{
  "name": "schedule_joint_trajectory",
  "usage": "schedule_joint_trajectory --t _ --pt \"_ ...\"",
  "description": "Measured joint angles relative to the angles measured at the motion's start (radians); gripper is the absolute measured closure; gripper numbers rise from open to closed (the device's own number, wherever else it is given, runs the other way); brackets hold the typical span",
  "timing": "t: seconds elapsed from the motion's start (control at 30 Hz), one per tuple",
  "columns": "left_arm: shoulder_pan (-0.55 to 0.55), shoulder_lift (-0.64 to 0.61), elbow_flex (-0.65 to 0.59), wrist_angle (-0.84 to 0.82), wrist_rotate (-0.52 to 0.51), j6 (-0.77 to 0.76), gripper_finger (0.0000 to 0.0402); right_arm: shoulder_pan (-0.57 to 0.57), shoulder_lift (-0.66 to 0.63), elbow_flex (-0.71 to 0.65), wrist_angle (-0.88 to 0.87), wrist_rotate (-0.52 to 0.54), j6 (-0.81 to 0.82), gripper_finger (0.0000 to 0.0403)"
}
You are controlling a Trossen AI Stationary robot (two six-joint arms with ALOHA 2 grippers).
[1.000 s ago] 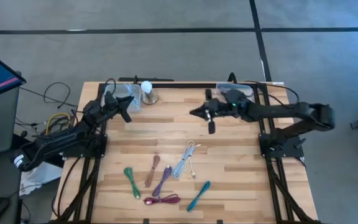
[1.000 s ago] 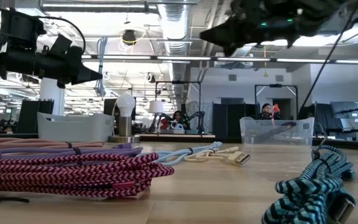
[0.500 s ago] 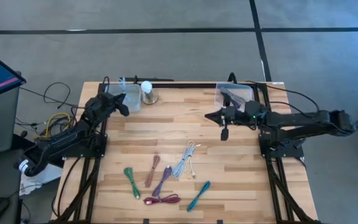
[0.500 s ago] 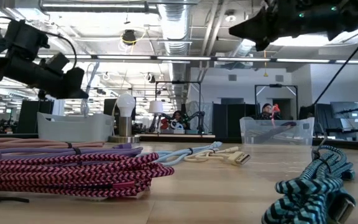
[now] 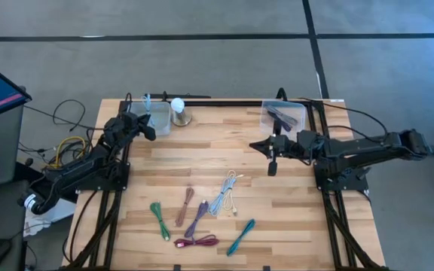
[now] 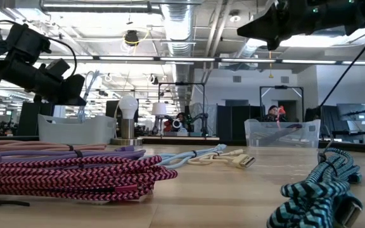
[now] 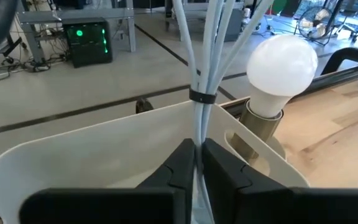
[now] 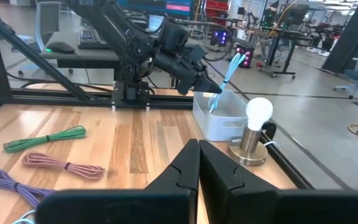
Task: Pick & Place USB Port
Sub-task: Put the bottom light blue charger cable into the gray bin, then put the light blue patterned charger cable into the transparent bin
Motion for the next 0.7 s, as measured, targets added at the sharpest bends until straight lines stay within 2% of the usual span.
schedule_joint_trajectory --t 0.17,0.47,0.7 --pt "0.0 0.006 0.0 -0.021 -0.001 0.02 0.035 0.028 0.0 0.0 0.0 0.004 0.0 0.0401" --pt "0.0 0.025 0.0 -0.018 -0.007 0.027 0.0347 0.069 0.0 0.0 0.007 0.004 0.0 0.0401" --pt "-0.001 0.024 0.0 0.003 0.014 0.018 0.0324 0.094 0.0 0.0 0.02 0.004 0.0 0.0401"
